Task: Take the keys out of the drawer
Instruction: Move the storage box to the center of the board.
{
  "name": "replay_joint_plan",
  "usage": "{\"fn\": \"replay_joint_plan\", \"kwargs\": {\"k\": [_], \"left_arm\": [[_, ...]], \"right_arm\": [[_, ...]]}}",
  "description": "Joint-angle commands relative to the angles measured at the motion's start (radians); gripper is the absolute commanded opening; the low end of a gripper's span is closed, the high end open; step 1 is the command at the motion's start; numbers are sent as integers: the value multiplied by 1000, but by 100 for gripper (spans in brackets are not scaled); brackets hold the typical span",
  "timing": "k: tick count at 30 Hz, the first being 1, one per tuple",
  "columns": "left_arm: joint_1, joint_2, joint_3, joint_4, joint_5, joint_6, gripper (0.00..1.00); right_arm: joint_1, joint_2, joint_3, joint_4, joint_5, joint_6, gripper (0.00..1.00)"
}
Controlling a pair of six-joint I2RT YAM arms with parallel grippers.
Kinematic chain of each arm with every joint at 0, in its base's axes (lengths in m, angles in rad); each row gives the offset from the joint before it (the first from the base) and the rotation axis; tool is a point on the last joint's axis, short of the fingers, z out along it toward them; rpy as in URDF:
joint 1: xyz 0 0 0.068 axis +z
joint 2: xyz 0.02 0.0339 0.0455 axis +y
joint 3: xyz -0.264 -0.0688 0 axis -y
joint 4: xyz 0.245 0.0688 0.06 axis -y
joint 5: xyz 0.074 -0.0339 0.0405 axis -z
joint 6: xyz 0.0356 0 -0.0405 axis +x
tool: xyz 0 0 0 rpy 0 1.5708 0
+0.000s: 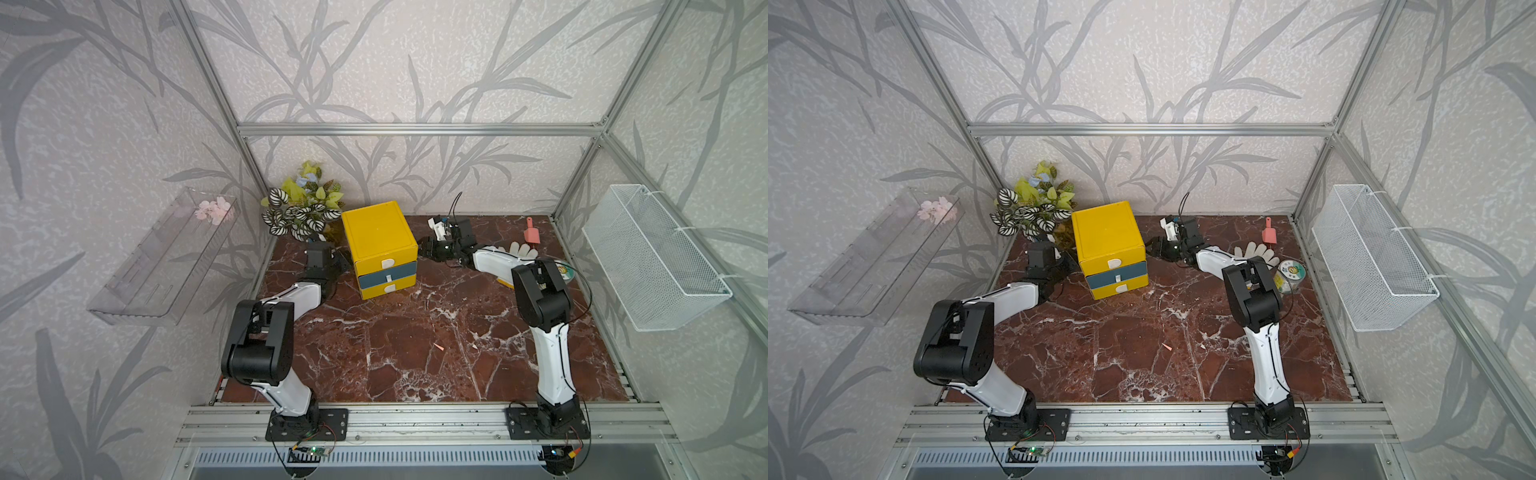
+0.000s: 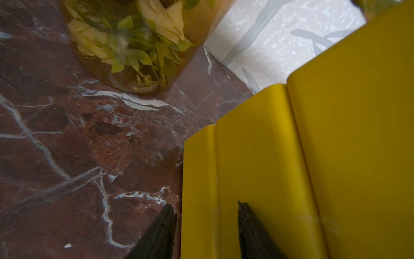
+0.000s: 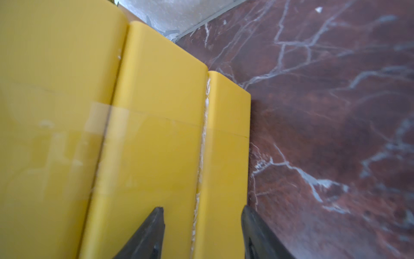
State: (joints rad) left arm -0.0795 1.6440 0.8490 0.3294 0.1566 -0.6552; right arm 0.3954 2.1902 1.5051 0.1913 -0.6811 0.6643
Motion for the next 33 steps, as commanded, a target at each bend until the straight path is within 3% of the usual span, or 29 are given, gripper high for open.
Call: {"fn": "replay_joint_plan", "kwargs": {"k": [1, 22, 33], "left_arm": [[-81, -1, 7, 26, 104, 25, 49], [-274, -50, -26, 48, 137, -2, 49], [-277, -104, -71, 28, 62, 9, 49]], "right_arm": [[37, -99, -83, 124, -76, 36, 58], [43, -524, -593, 118, 42, 29, 57], [130, -661, -663, -24, 105, -20, 57]]}}
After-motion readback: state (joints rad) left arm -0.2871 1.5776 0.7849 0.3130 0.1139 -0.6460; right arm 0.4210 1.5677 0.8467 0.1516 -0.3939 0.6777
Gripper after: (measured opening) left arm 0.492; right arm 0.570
